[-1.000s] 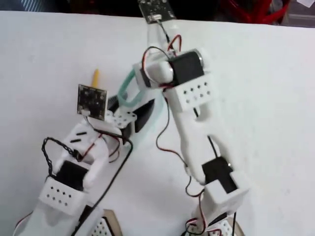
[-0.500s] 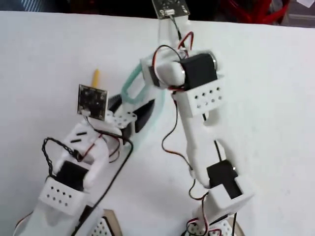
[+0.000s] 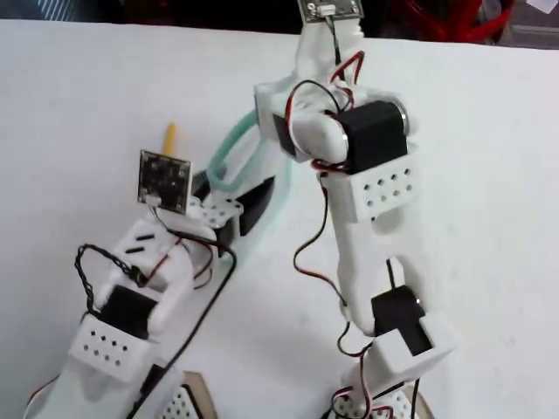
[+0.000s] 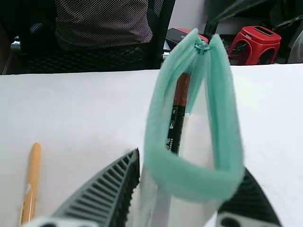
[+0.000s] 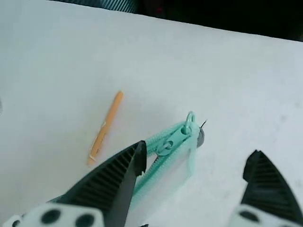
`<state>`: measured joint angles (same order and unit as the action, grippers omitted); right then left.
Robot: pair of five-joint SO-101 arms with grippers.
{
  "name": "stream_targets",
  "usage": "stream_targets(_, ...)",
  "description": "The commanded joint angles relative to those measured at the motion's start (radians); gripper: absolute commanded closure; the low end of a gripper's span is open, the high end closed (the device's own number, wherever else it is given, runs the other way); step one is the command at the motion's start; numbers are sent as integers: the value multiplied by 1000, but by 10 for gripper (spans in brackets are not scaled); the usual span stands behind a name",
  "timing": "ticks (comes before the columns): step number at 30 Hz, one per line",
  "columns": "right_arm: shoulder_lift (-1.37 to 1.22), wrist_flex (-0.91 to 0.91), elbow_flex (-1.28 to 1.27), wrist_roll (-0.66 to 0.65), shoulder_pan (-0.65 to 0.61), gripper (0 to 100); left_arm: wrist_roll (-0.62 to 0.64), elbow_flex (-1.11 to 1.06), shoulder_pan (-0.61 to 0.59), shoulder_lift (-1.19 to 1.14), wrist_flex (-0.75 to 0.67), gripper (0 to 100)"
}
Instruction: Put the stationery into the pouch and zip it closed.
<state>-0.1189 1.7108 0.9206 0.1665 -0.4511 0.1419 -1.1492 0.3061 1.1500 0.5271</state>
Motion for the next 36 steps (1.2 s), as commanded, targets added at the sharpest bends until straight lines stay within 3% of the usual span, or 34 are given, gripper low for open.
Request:
stream_targets(1, 8, 2, 11, 60, 15, 689, 5, 6, 13, 10, -26, 736)
stream_targets(6, -2, 2, -52, 75, 13, 817, 5, 6, 13, 10, -26, 736)
stream_targets(16, -5, -7, -130, 84, 73, 801, 5, 5, 13, 10, -26, 736)
stream_targets(32, 30, -88, -118, 84, 64, 802, 5, 3, 16, 10, -26, 736)
stream_targets(36, 21, -87, -126, 84, 39, 884, 5, 3, 15, 10, -26, 736)
